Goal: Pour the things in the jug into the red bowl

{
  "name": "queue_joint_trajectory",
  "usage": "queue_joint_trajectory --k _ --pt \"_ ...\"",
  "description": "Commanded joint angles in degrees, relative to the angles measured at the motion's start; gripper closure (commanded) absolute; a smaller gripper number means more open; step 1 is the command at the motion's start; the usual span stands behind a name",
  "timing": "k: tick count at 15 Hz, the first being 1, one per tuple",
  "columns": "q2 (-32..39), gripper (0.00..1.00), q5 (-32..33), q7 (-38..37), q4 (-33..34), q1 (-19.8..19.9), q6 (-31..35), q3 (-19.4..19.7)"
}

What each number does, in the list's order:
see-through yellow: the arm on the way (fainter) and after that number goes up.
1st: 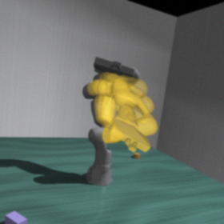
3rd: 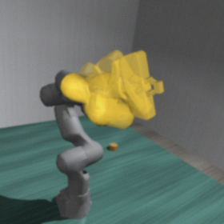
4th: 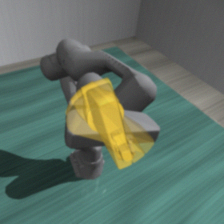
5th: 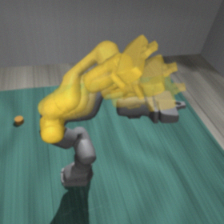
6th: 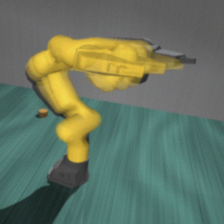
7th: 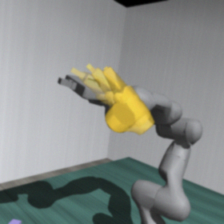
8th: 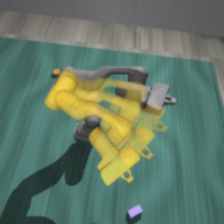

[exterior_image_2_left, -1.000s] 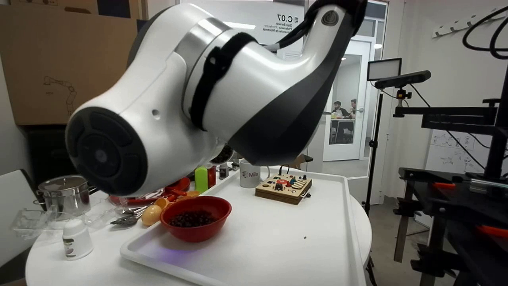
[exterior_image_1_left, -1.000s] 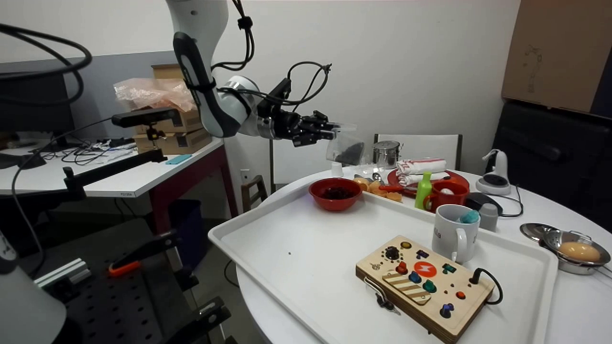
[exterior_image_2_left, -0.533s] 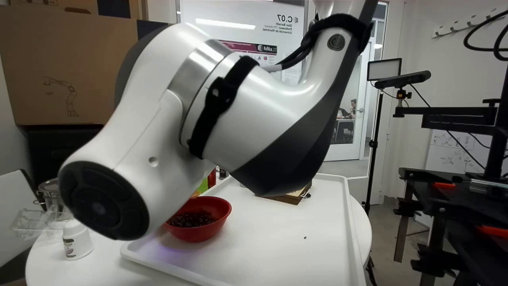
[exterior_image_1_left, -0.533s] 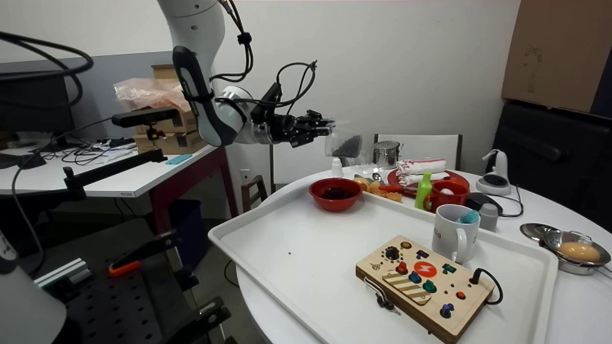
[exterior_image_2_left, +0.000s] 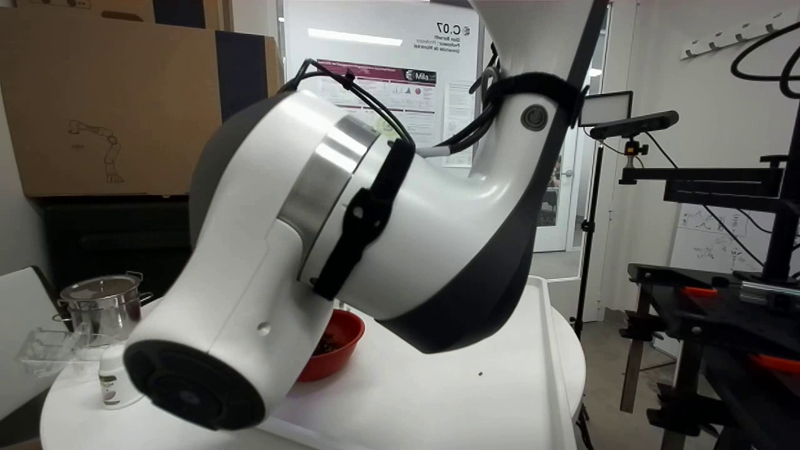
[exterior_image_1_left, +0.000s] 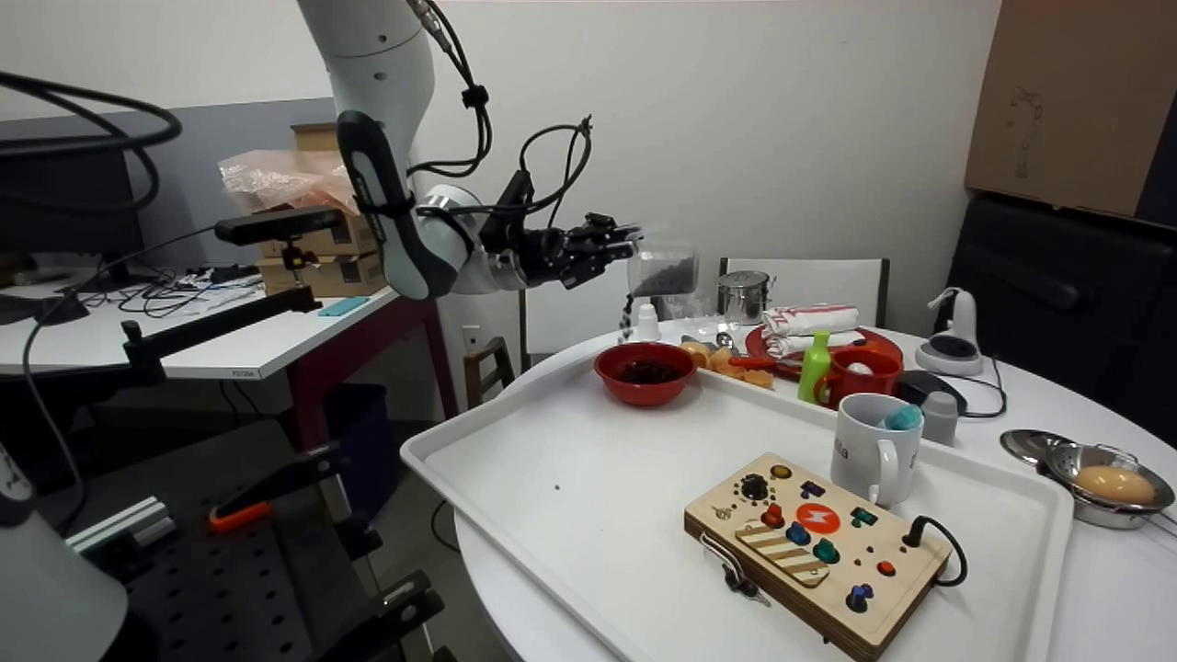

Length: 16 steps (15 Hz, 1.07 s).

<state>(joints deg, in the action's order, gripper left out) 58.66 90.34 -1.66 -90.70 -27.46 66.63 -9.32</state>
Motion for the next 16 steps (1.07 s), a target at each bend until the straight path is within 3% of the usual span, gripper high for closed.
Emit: queue_joint_trajectory --k 1,16 --pt "2.9 0.85 2.1 -2.1 2.8 -0.5 -3.5 0.6" --pt "7.5 0.85 5.6 -5.3 8.3 -0.6 -7.7 1.6"
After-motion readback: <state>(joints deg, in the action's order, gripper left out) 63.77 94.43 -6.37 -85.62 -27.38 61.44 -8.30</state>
